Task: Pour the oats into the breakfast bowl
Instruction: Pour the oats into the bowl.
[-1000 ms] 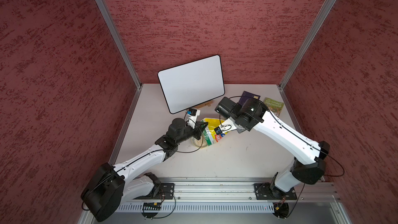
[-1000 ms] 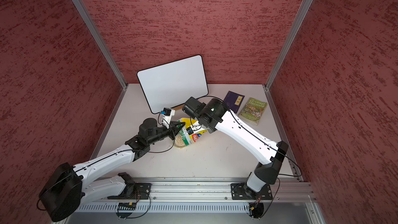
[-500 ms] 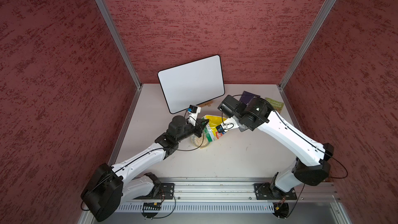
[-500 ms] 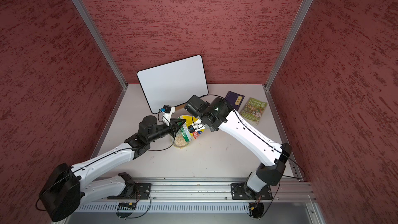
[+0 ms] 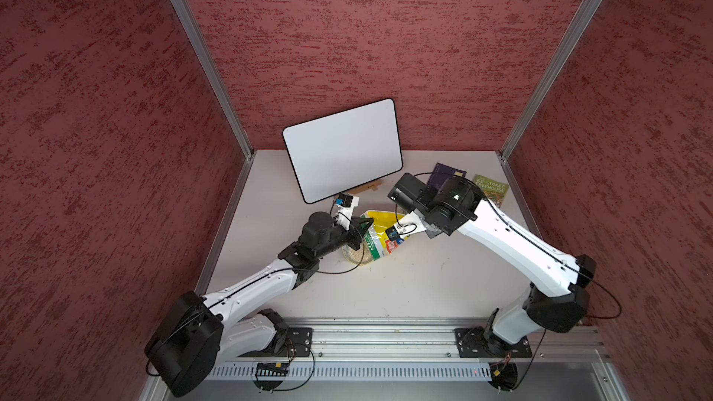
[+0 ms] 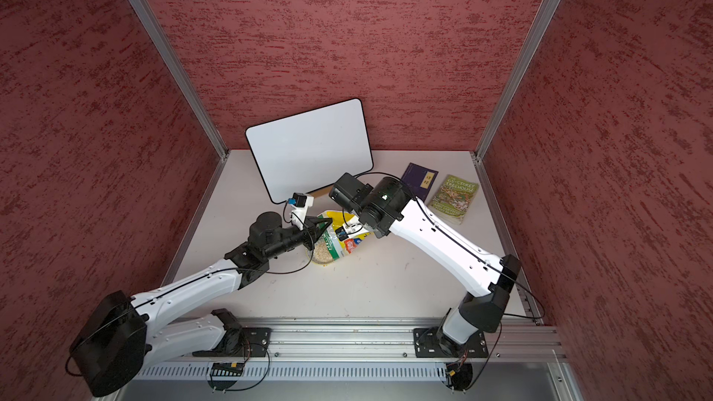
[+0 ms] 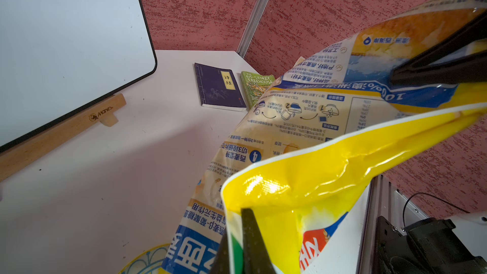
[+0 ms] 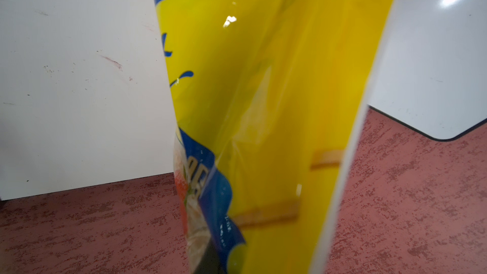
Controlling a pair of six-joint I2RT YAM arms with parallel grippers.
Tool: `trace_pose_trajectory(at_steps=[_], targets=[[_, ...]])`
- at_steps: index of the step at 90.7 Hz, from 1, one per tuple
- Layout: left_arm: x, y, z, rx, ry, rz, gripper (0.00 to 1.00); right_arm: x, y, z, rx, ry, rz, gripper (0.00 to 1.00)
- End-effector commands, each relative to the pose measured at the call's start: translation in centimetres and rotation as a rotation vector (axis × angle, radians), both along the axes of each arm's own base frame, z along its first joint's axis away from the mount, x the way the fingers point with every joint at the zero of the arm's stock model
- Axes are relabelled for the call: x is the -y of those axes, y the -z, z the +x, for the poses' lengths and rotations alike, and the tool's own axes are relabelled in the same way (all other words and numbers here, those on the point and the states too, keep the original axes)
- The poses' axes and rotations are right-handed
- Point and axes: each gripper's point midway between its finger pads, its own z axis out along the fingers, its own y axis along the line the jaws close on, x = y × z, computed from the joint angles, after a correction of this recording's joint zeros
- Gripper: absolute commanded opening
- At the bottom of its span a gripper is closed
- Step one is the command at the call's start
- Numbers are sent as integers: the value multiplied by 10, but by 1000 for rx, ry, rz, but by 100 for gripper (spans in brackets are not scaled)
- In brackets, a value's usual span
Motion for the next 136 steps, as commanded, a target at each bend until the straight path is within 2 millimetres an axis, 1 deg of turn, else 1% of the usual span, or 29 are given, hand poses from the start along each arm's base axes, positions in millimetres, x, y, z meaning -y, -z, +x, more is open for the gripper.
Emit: trace_pose_trajectory(at_steps=[1,38,60,75,81,100,117,128,136], targets=[[-11,21,6,-56,-56,64,0,18,-63,18,238,62,54,0],[-16,29,7,-62,-83,77,0,5,-62,21,232,31,73,0],[-21,19,7,-40,-99,71,0,-3,-61,19,210,19,120,0],[-27,12,6,-23,-116,75,0,-5,-58,19,195,10,120,0],[-29,12,5,-24,-123,78,0,-6,-56,19,194,9,115,0],[-32,28,5,-54,-131,88,0,-9,-43,20,167,6,96,0],[-32,34,7,-63,-138,96,0,-11,-37,19,151,1,95,0],[-34,36,6,-66,-140,99,0,-12,-39,20,155,0,102,0],[-33,35,6,-67,-137,97,0,-11,-45,20,169,0,111,0]])
